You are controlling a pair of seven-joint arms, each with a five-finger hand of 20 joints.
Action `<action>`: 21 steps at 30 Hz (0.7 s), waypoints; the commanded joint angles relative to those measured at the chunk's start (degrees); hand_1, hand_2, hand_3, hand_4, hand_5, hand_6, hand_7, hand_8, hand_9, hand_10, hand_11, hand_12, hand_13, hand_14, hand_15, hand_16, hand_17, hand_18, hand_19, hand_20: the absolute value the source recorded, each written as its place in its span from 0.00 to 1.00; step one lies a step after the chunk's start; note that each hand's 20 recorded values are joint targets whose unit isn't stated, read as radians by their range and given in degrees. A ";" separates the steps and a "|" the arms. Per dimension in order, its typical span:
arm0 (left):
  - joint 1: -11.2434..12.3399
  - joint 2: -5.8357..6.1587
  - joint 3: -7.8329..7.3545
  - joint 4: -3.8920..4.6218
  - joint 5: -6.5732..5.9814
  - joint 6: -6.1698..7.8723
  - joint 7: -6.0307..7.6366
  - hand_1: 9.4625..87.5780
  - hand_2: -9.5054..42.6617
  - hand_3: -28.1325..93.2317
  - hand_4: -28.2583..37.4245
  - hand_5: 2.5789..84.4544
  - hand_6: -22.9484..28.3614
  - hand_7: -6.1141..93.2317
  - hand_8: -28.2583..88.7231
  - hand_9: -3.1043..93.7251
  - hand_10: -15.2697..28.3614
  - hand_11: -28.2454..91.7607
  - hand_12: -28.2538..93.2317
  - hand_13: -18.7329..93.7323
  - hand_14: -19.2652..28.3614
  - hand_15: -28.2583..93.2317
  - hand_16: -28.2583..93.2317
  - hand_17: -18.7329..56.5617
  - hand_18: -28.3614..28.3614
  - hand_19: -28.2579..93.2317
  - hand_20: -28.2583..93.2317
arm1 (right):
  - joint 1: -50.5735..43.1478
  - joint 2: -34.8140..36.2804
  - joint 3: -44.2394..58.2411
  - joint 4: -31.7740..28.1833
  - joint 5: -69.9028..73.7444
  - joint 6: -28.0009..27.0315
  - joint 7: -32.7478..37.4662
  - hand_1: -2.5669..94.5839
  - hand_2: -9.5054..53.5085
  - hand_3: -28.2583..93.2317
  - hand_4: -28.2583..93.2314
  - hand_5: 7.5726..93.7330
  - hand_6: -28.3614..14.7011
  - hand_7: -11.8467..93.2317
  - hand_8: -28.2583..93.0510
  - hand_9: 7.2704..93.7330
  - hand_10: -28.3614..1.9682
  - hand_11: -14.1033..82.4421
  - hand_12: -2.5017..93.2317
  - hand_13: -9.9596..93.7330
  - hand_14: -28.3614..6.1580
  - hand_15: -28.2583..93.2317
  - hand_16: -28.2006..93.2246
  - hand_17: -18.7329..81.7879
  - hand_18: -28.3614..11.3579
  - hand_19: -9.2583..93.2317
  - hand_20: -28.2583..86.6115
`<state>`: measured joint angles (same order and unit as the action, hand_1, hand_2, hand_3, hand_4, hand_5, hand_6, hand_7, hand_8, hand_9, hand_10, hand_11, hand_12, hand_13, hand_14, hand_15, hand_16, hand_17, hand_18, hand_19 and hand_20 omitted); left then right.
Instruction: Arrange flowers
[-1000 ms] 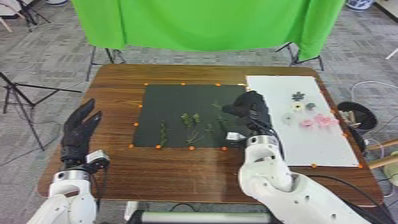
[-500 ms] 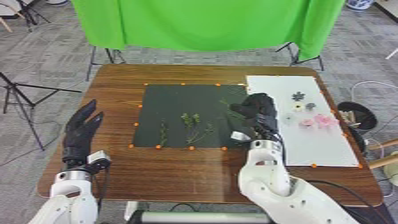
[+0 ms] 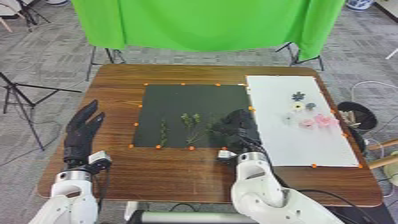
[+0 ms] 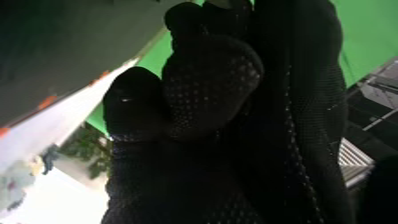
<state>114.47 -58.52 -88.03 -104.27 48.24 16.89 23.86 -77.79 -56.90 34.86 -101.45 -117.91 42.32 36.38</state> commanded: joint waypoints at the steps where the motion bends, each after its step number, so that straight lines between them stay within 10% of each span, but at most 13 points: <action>1: 0.52 -0.61 -0.05 -0.18 0.21 -0.74 -0.71 0.38 0.00 0.81 0.27 0.39 0.47 0.28 0.15 0.27 0.55 0.37 0.34 0.40 0.67 0.36 0.25 0.36 0.65 0.29 0.37 | 1.19 -0.01 0.89 -0.23 2.73 -0.86 0.42 1.00 0.00 0.02 0.65 0.79 0.58 0.51 0.27 1.00 0.52 0.30 0.39 1.00 0.79 0.66 0.46 0.93 0.63 0.91 0.60; 21: 0.28 -0.82 0.18 -0.05 0.56 -1.25 -1.67 0.37 0.00 0.81 0.27 0.39 0.47 0.27 0.16 0.27 0.55 0.37 0.34 0.40 0.67 0.36 0.25 0.35 0.66 0.30 0.37 | 0.31 0.62 2.16 0.58 2.60 -4.18 0.99 0.92 0.00 0.13 0.57 0.79 0.59 0.46 0.28 1.00 0.55 0.27 0.36 1.00 0.77 0.65 0.44 0.94 0.62 0.87 0.62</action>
<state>114.58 -58.83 -88.05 -104.30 48.38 16.27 23.00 -77.04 -56.70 36.77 -101.10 -114.79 38.94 36.93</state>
